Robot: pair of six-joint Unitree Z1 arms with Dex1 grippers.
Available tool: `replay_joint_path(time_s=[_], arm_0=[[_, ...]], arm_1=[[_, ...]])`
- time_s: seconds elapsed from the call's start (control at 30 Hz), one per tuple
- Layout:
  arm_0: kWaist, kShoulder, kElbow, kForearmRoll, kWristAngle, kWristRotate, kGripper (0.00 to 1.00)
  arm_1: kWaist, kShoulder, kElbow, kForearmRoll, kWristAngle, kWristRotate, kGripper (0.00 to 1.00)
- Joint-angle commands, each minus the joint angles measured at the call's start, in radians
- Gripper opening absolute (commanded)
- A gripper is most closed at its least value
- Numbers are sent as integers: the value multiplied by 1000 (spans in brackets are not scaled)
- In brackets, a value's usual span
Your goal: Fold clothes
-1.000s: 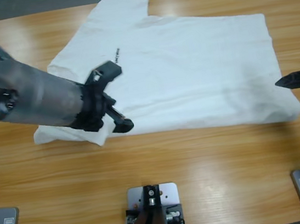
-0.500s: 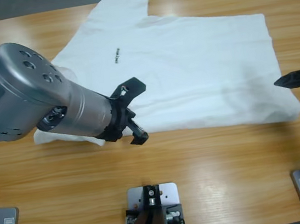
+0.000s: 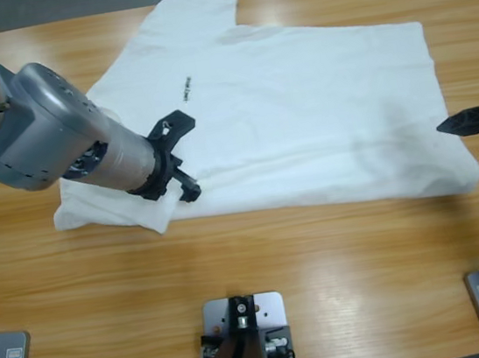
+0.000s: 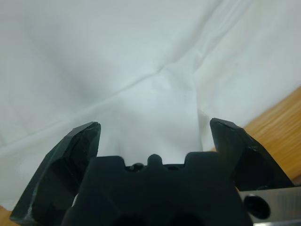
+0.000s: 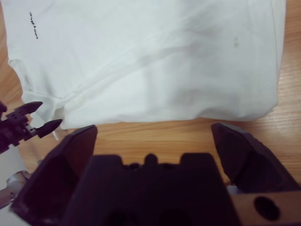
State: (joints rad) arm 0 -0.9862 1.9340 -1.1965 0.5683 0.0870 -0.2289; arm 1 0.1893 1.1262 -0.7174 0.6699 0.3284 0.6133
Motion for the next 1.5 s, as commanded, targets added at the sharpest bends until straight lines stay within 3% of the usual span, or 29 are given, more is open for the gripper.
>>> replay_joint_path(time_s=[0.03,0.33,0.47,0.53,0.9,1.33,1.5], arm_0=[[16,77,32,18,20,-4,872],[78,15,43,44,17,5,369],[95,23,45,44,11,6,341],[95,14,46,44,10,8,10],[96,-25,-33,42,-5,93,0],[201,88,-100,41,-6,171,0],[194,116,-118,41,-12,180,0]], arm_1=[[10,24,0,5,18,-18,1000],[10,25,-1,3,18,-19,1000],[10,20,-1,5,20,-19,1000],[10,20,-2,5,21,-18,1000],[10,24,-2,-3,19,-18,1000],[10,21,-5,1,22,-18,1000],[10,23,-6,2,23,-18,1000]])
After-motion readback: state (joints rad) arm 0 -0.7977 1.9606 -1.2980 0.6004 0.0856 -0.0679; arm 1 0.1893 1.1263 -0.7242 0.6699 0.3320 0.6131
